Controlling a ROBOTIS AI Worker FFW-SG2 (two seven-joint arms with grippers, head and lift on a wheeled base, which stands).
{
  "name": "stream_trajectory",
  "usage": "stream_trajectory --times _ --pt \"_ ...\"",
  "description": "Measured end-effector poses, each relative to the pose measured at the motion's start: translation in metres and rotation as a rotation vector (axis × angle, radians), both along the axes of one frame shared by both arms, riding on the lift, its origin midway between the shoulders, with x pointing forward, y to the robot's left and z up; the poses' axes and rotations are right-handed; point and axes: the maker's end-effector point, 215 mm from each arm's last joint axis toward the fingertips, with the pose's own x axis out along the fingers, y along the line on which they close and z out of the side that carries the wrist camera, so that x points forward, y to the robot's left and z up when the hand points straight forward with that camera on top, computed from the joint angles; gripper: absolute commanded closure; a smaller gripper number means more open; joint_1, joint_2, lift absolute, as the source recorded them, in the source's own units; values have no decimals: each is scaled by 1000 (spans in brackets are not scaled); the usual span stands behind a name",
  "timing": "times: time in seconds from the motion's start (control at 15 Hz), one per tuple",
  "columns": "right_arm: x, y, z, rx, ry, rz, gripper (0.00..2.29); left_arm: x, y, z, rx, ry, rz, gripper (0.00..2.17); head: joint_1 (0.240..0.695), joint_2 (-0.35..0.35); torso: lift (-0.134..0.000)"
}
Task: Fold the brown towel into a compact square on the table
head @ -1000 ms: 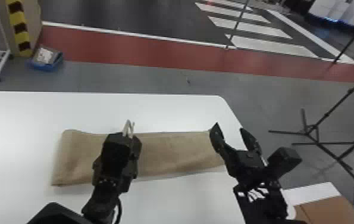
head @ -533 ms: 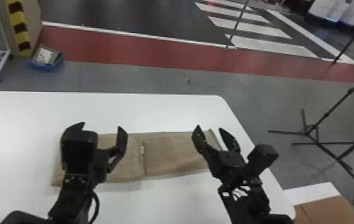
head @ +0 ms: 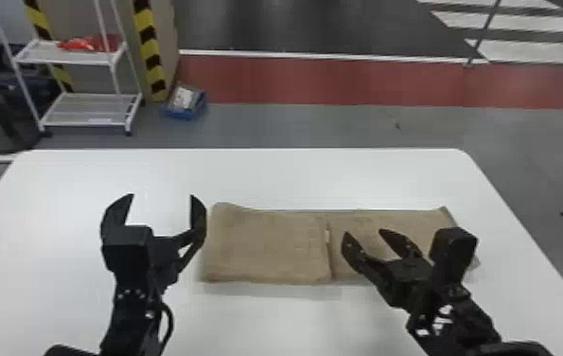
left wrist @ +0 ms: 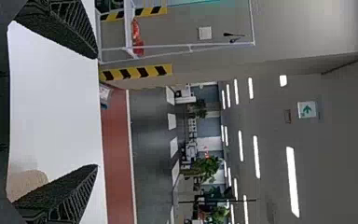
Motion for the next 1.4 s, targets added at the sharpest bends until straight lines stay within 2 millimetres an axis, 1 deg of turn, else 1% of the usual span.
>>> stream_trajectory --times 0.13,0.27,0.33,0.4,0.47,0.67,0.8,0.87,0.93,1.13,1.2,1.33,1.4 --pt "0 20 -9 -15 40 27 289 -3 -3 -1 7 -1 -15 39 695 8 -114" --pt "0 36 -18 -47 75 53 289 -5 -13 -5 12 6 -40 39 695 16 -114" --pt "0 43 -21 -61 90 65 356 -7 -17 -8 13 11 -50 39 695 18 -114" --pt "0 48 -24 -76 104 74 471 -8 -22 -11 14 17 -57 39 695 20 -114" --pt "1 51 -26 -86 114 79 475 -10 -24 -14 14 22 -61 36 695 21 -114" --pt "2 54 -32 -102 147 89 475 -12 -28 -18 14 30 -68 39 695 21 -114" --pt "2 52 -36 -114 163 85 475 -13 -32 -19 13 33 -81 39 695 14 -114" --pt "2 51 -38 -120 174 85 505 -13 -36 -20 9 36 -95 39 695 10 -114" --pt "2 51 -39 -125 179 84 647 -13 -39 -20 5 38 -103 39 695 6 -114" --pt "6 55 -35 -132 177 92 670 -13 -43 -20 5 37 -109 39 695 4 -114" --pt "8 57 -34 -133 174 95 714 -12 -43 -20 6 37 -109 39 695 6 -114" --pt "10 60 -32 -137 174 100 1123 -12 -43 -21 9 40 -110 39 695 9 -114" --pt "11 60 -34 -139 184 102 1150 -11 -42 -22 11 42 -110 39 695 10 -114"
